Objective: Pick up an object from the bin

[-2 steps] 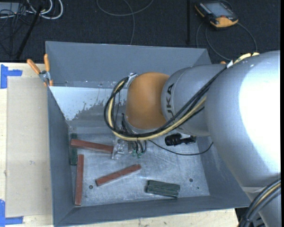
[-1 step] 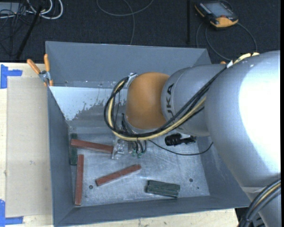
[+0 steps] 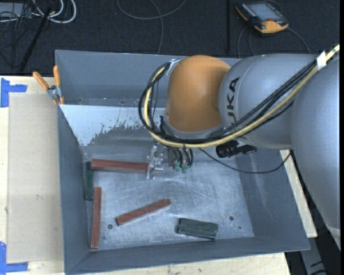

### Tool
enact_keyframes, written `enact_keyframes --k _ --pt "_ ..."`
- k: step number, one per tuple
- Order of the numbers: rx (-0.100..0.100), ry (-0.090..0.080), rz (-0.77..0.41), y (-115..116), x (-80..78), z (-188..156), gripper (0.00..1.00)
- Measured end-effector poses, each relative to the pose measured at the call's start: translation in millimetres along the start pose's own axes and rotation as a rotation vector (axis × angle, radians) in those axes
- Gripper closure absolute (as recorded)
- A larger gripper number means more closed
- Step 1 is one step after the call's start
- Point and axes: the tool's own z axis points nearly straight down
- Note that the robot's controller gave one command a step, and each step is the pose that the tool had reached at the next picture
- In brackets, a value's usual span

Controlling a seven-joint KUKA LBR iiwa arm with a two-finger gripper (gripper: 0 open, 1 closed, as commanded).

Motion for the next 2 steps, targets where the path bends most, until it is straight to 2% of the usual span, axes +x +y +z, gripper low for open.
enact_keyframes --k 1,2 --pt "0.0 0.0 0.0 0 0.0 0 1.0" --pt "0.0 -0.001 0.024 3 -6.0 -62 1.0"
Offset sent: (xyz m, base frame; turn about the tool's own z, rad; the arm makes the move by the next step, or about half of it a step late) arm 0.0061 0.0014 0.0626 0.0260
